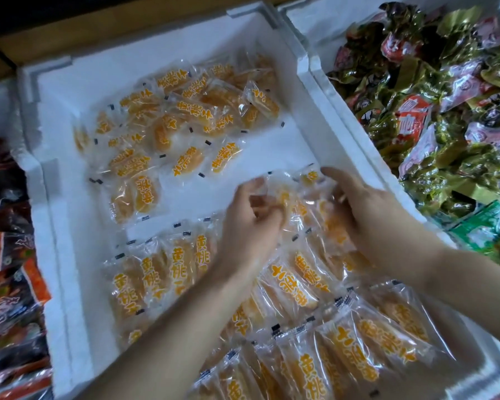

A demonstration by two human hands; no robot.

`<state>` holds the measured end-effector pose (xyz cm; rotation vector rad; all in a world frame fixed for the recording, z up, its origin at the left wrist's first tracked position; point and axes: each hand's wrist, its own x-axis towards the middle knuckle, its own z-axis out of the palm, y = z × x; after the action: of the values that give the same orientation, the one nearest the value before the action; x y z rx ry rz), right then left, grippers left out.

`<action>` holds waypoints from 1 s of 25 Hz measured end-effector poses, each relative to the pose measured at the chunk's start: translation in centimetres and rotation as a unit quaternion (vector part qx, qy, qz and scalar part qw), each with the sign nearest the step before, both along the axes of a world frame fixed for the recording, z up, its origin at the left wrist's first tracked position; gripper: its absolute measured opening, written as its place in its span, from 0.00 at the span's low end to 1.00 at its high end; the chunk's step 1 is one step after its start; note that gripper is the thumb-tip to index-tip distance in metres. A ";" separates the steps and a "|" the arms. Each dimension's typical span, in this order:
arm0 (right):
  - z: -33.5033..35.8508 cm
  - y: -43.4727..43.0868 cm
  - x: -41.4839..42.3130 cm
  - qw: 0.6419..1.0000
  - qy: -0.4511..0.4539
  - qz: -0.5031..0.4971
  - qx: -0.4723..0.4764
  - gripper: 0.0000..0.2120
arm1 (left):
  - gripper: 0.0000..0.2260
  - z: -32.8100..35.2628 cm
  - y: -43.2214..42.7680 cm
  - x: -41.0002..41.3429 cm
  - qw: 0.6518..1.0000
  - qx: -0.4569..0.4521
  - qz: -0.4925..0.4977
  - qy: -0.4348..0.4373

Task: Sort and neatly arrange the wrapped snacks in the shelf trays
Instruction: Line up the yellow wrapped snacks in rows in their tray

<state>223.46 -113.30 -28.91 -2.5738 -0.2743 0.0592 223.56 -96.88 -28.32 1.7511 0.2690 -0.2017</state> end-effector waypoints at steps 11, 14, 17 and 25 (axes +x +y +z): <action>-3.7 -2.0 -4.7 0.966 -0.121 0.090 -0.209 0.20 | 0.10 -2.0 -2.5 -2.8 0.997 0.055 0.000 -0.055; -3.9 -2.4 -4.3 0.970 -0.090 0.048 -0.219 0.32 | 0.13 -1.8 -2.8 -2.9 0.997 0.035 -0.043 -0.045; -3.3 -2.2 -4.0 0.965 -0.092 0.011 -0.245 0.39 | 0.15 -2.7 -3.5 -3.0 0.994 0.061 -0.091 -0.028; -3.6 -3.9 -5.3 0.957 -0.149 0.087 -0.232 0.29 | 0.36 -3.8 -2.9 -4.1 0.840 0.405 -0.298 -0.203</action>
<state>218.20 -117.16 -32.52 -3.0146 -0.6709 -0.2277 219.46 -99.79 -32.07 2.6298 -0.6127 -0.1608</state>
